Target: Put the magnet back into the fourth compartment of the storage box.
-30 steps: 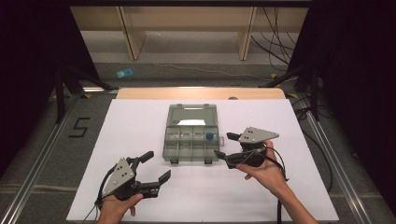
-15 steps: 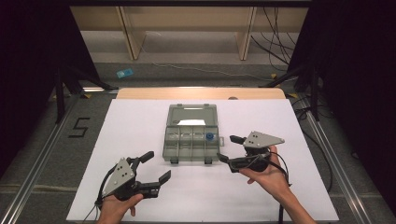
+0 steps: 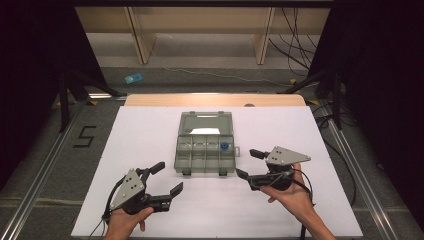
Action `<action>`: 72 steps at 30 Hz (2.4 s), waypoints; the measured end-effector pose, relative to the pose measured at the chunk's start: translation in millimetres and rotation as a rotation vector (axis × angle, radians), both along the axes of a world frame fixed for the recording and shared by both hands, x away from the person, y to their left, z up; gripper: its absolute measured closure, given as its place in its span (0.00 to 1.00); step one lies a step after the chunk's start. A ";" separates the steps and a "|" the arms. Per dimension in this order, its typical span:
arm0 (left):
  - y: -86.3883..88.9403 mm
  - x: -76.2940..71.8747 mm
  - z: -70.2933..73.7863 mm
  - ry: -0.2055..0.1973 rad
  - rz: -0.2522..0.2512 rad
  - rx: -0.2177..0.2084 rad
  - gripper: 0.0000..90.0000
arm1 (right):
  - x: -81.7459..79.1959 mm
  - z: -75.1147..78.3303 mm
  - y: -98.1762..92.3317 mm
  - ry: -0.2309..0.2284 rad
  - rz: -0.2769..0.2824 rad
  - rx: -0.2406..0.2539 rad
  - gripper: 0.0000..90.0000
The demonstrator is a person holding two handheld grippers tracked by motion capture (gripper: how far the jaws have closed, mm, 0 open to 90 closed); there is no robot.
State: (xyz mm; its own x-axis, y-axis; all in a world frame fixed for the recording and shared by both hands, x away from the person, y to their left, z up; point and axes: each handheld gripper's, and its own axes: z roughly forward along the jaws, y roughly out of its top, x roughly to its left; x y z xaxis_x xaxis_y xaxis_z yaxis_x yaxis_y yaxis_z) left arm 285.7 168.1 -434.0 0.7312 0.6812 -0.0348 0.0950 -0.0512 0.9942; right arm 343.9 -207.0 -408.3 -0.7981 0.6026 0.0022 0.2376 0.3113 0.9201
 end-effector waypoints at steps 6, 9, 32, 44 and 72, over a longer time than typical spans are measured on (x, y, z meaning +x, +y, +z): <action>0.1 -0.2 0.2 -0.001 0.000 -0.001 0.17 | -4.0 -1.6 -1.5 -0.008 -0.003 0.005 0.22; -0.3 -0.4 0.1 0.001 -0.001 -0.001 0.17 | -6.9 -2.1 -2.0 -0.008 -0.007 0.013 0.21; -0.1 -0.3 0.5 0.002 -0.001 -0.002 0.17 | -18.3 -7.4 -11.3 -0.012 -0.020 0.050 0.21; -0.1 -0.3 0.5 -0.001 -0.004 0.001 0.17 | -22.5 -11.4 -15.9 -0.002 -0.030 0.075 0.21; -1.5 -0.6 -0.4 0.005 -0.007 0.009 0.17 | -39.9 -18.9 -26.7 0.010 -0.061 0.086 0.20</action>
